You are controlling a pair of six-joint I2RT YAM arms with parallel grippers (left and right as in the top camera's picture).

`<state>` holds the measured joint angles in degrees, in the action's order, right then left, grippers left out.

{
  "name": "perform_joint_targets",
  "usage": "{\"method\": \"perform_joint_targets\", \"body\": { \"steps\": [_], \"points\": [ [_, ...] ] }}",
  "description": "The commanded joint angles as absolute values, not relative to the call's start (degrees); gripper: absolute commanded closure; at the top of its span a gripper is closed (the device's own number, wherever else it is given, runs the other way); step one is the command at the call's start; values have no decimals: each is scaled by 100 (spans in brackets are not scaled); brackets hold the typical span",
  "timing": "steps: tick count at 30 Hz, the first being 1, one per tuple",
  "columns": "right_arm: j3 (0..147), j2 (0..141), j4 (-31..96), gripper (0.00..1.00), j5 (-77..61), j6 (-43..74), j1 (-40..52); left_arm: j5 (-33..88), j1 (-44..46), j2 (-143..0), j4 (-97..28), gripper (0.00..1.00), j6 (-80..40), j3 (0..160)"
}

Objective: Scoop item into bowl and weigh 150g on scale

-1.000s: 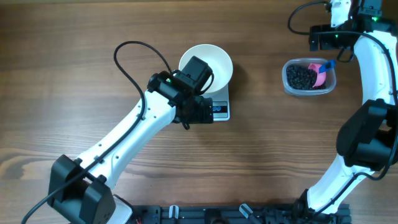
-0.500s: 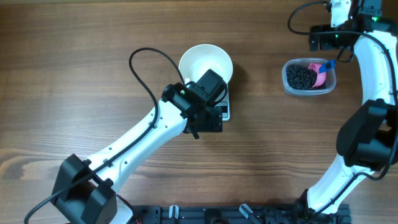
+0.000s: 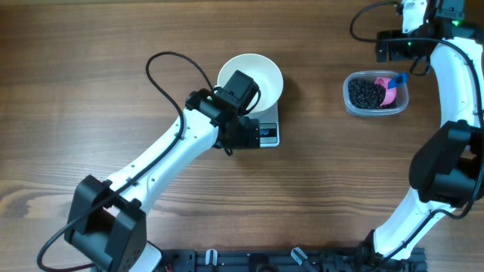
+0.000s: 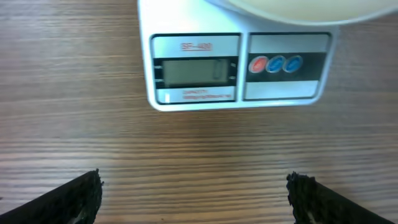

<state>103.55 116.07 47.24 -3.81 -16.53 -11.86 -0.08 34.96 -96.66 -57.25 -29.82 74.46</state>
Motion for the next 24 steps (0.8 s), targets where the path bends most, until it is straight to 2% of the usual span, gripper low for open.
{"method": "perform_joint_targets", "body": {
  "steps": [1, 19, 24],
  "points": [
    [10455, 11542, 4713, 0, -403, -1645, -1157, -16, 3575, -9710, -5631, 0, -2845, 7404],
    [10455, 11542, 4713, 0, -403, -1643, -1157, -246, 3579, -9710, -5507, 0, -2770, 7404],
    [10455, 11542, 4713, 0, -403, -1643, -1157, -528, 3833, -9708, -5774, 0, -3354, 7404]
  ]
}}
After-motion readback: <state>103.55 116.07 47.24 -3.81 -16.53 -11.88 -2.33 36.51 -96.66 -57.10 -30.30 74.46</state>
